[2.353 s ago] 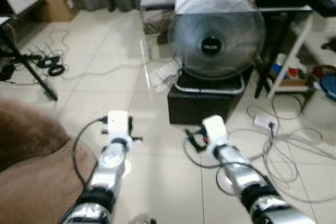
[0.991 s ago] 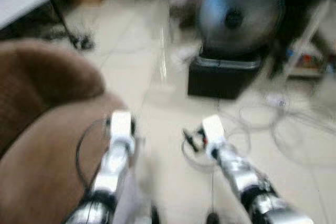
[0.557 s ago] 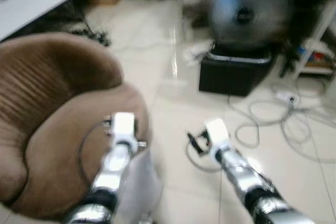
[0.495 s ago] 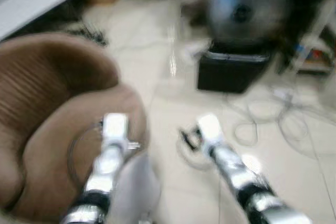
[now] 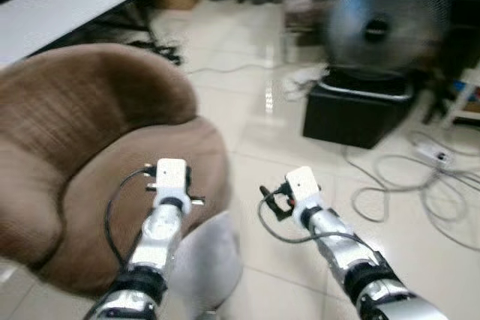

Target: Move the pillow to the sofa from floor

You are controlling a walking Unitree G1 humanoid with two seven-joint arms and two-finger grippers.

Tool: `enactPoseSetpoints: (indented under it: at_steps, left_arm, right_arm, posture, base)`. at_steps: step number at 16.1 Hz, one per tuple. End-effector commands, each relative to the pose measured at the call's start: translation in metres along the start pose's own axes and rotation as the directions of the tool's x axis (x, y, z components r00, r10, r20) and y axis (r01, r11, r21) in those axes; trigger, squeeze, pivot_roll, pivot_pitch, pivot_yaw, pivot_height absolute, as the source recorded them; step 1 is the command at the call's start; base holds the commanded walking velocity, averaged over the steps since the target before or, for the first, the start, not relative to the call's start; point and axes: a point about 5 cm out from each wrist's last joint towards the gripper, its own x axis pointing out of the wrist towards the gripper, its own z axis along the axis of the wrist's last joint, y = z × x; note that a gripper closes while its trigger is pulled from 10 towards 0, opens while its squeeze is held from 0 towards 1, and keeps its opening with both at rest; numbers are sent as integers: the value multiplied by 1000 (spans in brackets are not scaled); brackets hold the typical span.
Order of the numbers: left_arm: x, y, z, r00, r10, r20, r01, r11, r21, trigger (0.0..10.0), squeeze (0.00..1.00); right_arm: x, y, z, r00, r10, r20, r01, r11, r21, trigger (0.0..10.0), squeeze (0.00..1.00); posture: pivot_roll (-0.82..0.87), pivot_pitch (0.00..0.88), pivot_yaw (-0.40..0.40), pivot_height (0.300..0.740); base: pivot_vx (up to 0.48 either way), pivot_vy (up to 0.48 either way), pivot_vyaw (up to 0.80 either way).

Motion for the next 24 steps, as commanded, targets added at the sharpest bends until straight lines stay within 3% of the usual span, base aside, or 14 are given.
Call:
enactPoseSetpoints:
  at_steps: [1,3,12,15,19,24]
  left_arm:
    - [0,2,-2,1000,6,-14,-6,1000,16,10000,0]
    - [-1,-1,-1,1000,-12,-10,12,1000,-6,10000,0]
    - [-1,-4,-4,1000,-3,-29,3,1000,31,10000,0]
    - [0,2,-2,999,38,-20,-38,999,23,10000,0]
    - [1,-4,0,999,33,-18,-32,998,48,10000,0]
    - [1,-1,3,993,114,32,-113,992,-50,10000,0]
  right_arm:
    - [1,0,1,1000,-3,-4,3,1000,-1,10000,0]
    - [1,0,1,1000,0,-4,0,1000,-4,10000,0]
    - [0,1,1,1000,22,-5,-22,1000,-13,10000,0]
    - [0,-4,0,1000,-5,-18,5,1000,-10,10000,0]
    - [1,-4,2,1000,-5,-15,5,1000,-13,10000,0]
    - [1,-4,1,1000,-21,-19,21,1000,17,10000,0]
  posture:
    - [-110,0,64,740]
    - [-111,0,65,740]
    - [-114,0,57,740]
    - [-112,0,56,740]
    - [-111,0,58,740]
    - [-113,0,61,740]
  base:
    - [0,0,606]
    - [0,0,613]
    - [0,0,604]
    - [0,0,604]
    - [0,0,655]
    - [0,0,663]
